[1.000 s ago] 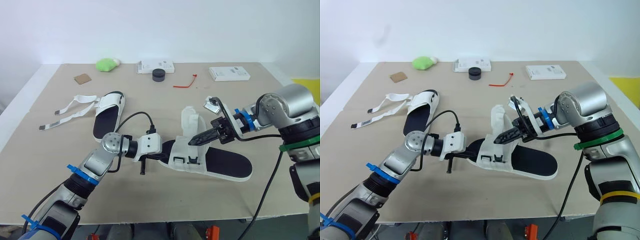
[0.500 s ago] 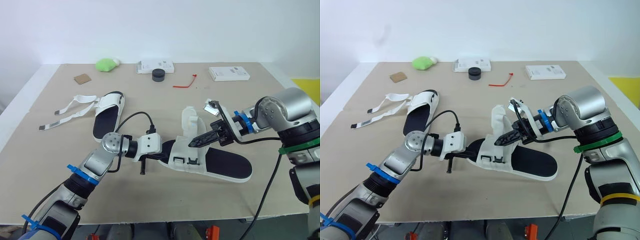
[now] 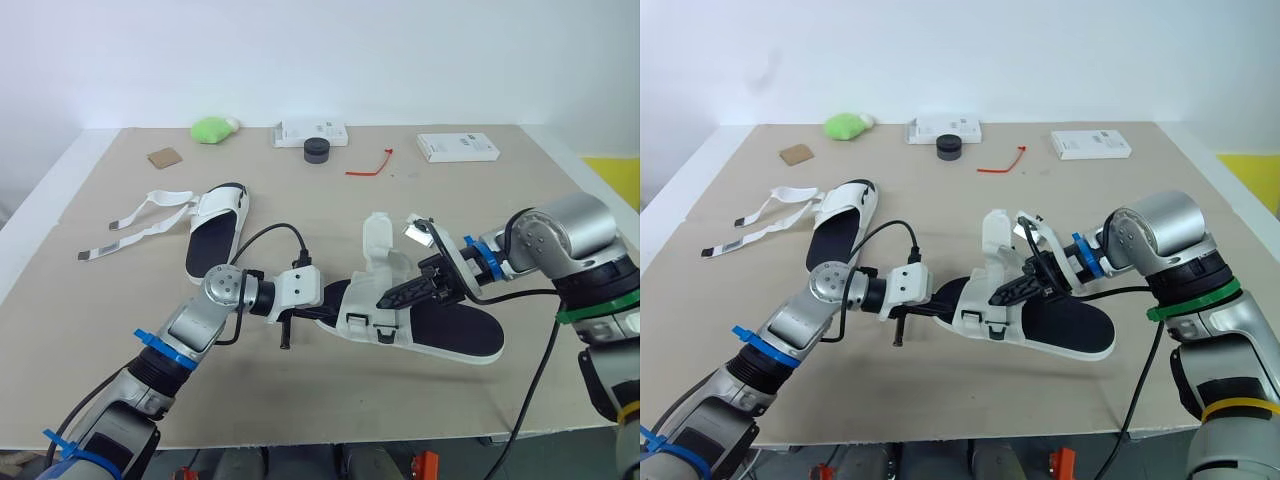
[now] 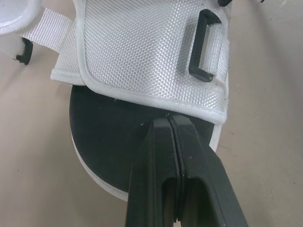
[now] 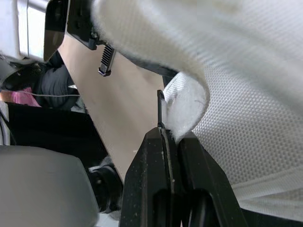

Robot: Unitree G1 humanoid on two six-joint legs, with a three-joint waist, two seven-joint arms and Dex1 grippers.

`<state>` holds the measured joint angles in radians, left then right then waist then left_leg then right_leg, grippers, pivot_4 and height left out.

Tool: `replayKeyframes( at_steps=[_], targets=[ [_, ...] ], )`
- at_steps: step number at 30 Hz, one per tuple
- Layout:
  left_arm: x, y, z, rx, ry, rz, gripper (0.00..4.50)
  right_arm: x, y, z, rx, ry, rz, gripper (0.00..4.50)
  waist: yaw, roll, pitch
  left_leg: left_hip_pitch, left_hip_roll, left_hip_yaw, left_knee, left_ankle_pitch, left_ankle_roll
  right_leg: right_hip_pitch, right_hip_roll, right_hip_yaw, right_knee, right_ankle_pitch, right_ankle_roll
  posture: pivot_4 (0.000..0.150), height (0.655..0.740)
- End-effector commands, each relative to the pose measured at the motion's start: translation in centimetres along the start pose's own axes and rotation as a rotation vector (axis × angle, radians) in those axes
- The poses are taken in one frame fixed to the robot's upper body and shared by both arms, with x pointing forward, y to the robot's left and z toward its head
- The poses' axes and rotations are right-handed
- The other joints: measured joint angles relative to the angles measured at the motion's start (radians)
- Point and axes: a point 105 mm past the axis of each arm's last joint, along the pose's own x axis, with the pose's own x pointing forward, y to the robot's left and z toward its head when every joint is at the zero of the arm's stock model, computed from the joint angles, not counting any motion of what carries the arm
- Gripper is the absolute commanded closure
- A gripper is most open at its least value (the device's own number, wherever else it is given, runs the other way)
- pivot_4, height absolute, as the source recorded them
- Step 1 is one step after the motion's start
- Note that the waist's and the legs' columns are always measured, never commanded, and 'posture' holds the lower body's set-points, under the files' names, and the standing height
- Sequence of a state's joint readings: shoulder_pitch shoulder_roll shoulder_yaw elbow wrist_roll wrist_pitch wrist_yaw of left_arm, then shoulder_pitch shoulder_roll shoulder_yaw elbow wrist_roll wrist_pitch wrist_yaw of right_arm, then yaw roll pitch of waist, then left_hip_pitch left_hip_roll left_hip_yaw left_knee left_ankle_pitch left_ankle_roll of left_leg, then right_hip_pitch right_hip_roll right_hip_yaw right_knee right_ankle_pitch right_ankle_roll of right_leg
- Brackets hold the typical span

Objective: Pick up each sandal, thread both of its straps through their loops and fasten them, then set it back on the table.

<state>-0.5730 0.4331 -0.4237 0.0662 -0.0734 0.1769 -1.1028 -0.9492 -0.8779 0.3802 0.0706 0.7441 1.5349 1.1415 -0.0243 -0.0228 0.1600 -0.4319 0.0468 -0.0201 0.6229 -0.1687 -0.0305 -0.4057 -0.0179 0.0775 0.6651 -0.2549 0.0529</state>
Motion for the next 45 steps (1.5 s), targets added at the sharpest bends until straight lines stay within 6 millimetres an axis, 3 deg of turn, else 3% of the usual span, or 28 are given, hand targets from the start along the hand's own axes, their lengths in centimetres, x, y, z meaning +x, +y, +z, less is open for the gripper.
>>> replayKeyframes(
  at_steps=[1, 10, 15, 19, 23, 24, 31, 35, 38, 45],
  targets=[
    [0.2, -0.6, -1.9, -0.049, 0.073, -0.011, 4.50, -0.5, 0.8, 0.2, -0.093, -0.034, -0.005, 4.46, 0.000, 0.000, 0.000, 0.000, 0.000, 0.000, 0.000, 0.000, 0.000, 0.000, 0.000, 0.000, 0.000, 0.000, 0.000, 0.150, 0.7400],
    [0.2, -0.6, -1.8, -0.050, 0.073, -0.014, 4.50, 0.1, 2.9, -2.2, -0.259, 0.013, 0.065, 4.46, 0.001, 0.000, 0.000, 0.000, 0.000, 0.000, 0.000, 0.000, 0.000, 0.000, 0.000, 0.000, 0.000, 0.000, 0.000, 0.150, 0.7400],
    [0.3, -0.6, -1.7, -0.050, 0.069, -0.018, 4.50, 1.0, 0.8, -2.7, -0.278, 0.034, -0.044, 4.46, 0.001, 0.000, 0.000, 0.000, 0.000, 0.000, -0.001, 0.000, 0.000, 0.000, 0.000, 0.000, 0.000, -0.001, 0.002, 0.150, 0.7400],
    [0.3, -0.5, -1.7, -0.051, 0.068, -0.017, 4.50, 0.6, 0.3, -2.0, -0.260, -0.001, -0.054, 3.35, 0.000, -0.001, 0.000, 0.001, 0.000, 0.000, -0.001, 0.000, 0.000, 0.001, 0.000, 0.000, 0.000, -0.001, 0.000, 0.150, 0.7400],
    [0.3, -0.5, -1.7, -0.053, 0.068, -0.018, 4.50, -0.8, 0.1, -1.8, -0.224, -0.007, -0.056, 1.51, 0.000, -0.001, 0.000, 0.001, 0.000, 0.000, 0.000, 0.000, 0.000, 0.001, 0.000, 0.000, 0.000, 0.000, 0.000, 0.150, 0.7400],
    [0.3, -0.6, -1.7, -0.054, 0.067, -0.018, 4.50, -1.4, 0.0, -1.7, -0.215, -0.016, -0.058, 1.26, 0.000, -0.001, 0.000, 0.001, 0.000, 0.000, 0.000, 0.000, 0.000, 0.001, 0.000, 0.000, 0.000, 0.000, 0.000, 0.150, 0.7400],
    [0.3, -0.5, -1.7, -0.057, 0.068, -0.018, 4.50, -5.7, 1.7, -1.0, -0.289, -0.115, -0.015, 1.26, 0.001, 0.000, 0.000, 0.000, 0.000, 0.000, -0.001, 0.000, 0.000, 0.000, -0.001, 0.000, 0.000, -0.001, 0.000, 0.150, 0.7400],
    [0.2, -0.6, -1.7, -0.060, 0.070, -0.014, 4.50, -7.1, 3.9, -2.1, -0.347, -0.130, 0.013, 1.26, 0.002, 0.000, 0.000, 0.000, 0.000, 0.001, -0.001, 0.000, 0.000, 0.000, -0.001, 0.000, 0.000, -0.001, 0.000, 0.150, 0.7400],
    [0.1, -0.6, -1.7, -0.068, 0.069, -0.011, 4.50, -6.2, 5.8, -4.4, -0.385, -0.080, 0.052, 1.26, 0.003, 0.000, 0.000, 0.000, 0.000, 0.000, -0.002, 0.000, 0.000, 0.000, -0.001, 0.000, 0.000, -0.003, 0.000, 0.150, 0.7400],
    [0.0, -0.9, -1.8, -0.077, 0.069, -0.012, 4.50, -2.4, 5.0, -7.0, -0.448, -0.125, -0.086, 1.26, 0.001, -0.003, -0.001, 0.002, 0.000, 0.000, -0.001, 0.001, 0.000, 0.002, -0.001, 0.000, -0.001, 0.000, 0.002, 0.150, 0.7400]
  ],
)
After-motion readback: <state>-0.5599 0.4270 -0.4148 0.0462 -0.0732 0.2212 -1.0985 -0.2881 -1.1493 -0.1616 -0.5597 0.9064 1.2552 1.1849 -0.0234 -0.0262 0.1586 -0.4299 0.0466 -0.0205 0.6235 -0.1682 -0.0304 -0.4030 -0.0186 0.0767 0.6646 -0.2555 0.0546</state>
